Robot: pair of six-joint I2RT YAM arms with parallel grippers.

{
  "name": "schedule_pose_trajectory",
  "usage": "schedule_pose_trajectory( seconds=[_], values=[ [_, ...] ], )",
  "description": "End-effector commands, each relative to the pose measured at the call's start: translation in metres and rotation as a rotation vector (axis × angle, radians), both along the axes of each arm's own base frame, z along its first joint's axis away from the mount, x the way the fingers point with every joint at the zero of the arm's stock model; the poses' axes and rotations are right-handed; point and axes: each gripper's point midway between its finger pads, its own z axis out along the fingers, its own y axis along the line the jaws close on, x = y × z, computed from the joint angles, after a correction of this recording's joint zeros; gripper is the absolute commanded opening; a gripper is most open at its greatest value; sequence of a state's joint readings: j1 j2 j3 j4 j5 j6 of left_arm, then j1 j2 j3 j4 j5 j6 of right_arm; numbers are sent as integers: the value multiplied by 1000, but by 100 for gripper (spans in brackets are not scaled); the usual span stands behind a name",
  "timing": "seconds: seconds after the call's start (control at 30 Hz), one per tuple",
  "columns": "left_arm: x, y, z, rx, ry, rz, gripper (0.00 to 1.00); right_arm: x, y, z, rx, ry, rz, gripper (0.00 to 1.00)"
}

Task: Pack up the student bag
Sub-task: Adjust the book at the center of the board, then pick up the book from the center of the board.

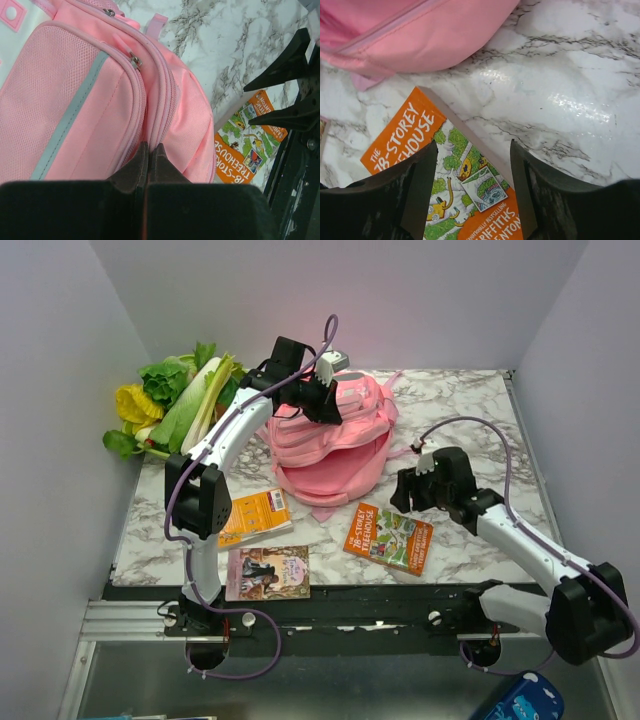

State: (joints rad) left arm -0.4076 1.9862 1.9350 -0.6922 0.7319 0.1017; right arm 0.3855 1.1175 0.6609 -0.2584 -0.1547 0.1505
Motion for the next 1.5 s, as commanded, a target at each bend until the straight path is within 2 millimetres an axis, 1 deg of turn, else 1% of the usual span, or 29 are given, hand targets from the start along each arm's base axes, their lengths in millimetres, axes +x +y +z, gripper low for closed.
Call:
schedule_pose_trajectory(
  seconds=[0.0, 0.03, 0.07, 0.13, 0.17, 0.2, 0.23, 0.27, 0.3, 0.33, 0.4, 0.43, 0.5, 0.63, 0.67, 0.73, 0.77, 0.83, 0.87, 0.93, 0.97, 1.13, 1.23, 1.27, 1.3, 1.33, 1.37, 1.43, 1.47],
  values=[
    [3, 6, 31, -44, -40, 19, 0, 2, 29, 6, 31, -3, 214, 73],
    [3, 5, 34, -46, -49, 18, 0, -3, 31, 2, 31, 38, 231, 78],
    [3, 6, 34, -44, -48, 19, 0, -6, 36, -5, 46, 71, 254, 85],
    [2, 7, 34, -38, -53, 17, 0, -8, 38, -10, 54, 97, 267, 89],
    [1, 8, 34, -34, -54, 15, 0, -11, 41, -11, 66, 113, 285, 92],
    [1, 8, 35, -32, -58, 14, 0, -13, 42, -18, 65, 142, 296, 95],
    [1, 8, 35, -30, -57, 13, 0, -16, 43, -21, 64, 172, 301, 96],
    [0, 8, 35, -29, -60, 11, 0, -17, 43, -24, 62, 193, 307, 100],
    [1, 9, 36, -29, -62, 14, 0, -17, 42, -29, 52, 219, 301, 100],
    [1, 9, 38, -31, -65, 13, 0, -21, 41, -40, 39, 276, 290, 100],
    [0, 9, 39, -31, -64, 11, 0, -21, 43, -43, 42, 303, 296, 100],
    [1, 10, 41, -32, -70, 11, 0, -24, 45, -49, 33, 327, 297, 100],
    [1, 10, 42, -28, -73, 11, 0, -25, 46, -55, 27, 350, 288, 100],
    [3, 11, 47, -27, -79, 10, 0, -39, 46, -75, -21, 447, 275, 99],
    [4, 12, 47, -25, -77, 12, 0, -40, 45, -81, -34, 464, 265, 95],
    [4, 12, 49, -25, -79, 12, 0, -40, 44, -83, -56, 479, 245, 88],
    [4, 14, 50, -25, -81, 14, 0, -38, 42, -85, -73, 489, 224, 77],
    [2, 14, 50, -23, -82, 12, 0, -44, 40, -94, -88, 545, 204, 65],
    [3, 15, 49, -18, -81, 14, 0, -47, 41, -96, -91, 555, 204, 54],
    [2, 16, 48, -14, -81, 13, 0, -50, 39, -101, -97, 577, 181, 39],
    [2, 16, 48, -15, -83, 13, 0, -51, 37, -103, -101, 580, 175, 28],
    [3, 15, 47, -11, -79, 14, 0, -56, 37, -102, -97, 588, 155, 1],
    [3, 16, 48, -10, -78, 13, 0, -61, 32, -105, -99, 598, 111, 1],
    [3, 15, 47, -11, -77, 14, 0, -59, 31, -100, -96, 570, 88, 1],
    [3, 16, 48, -10, -77, 15, 0, -64, 28, -100, -89, 571, 63, 1],
    [3, 15, 47, -11, -73, 13, 0, -64, 29, -96, -63, 564, 37, 1],
    [3, 15, 47, -11, -73, 15, 0, -62, 34, -82, -15, 526, 38, 1],
    [3, 15, 45, -11, -70, 16, 0, -65, 38, -73, 65, 521, 18, 1],
    [4, 15, 45, -9, -71, 18, 0, -72, 47, -61, 149, 529, 53, 1]
  ],
)
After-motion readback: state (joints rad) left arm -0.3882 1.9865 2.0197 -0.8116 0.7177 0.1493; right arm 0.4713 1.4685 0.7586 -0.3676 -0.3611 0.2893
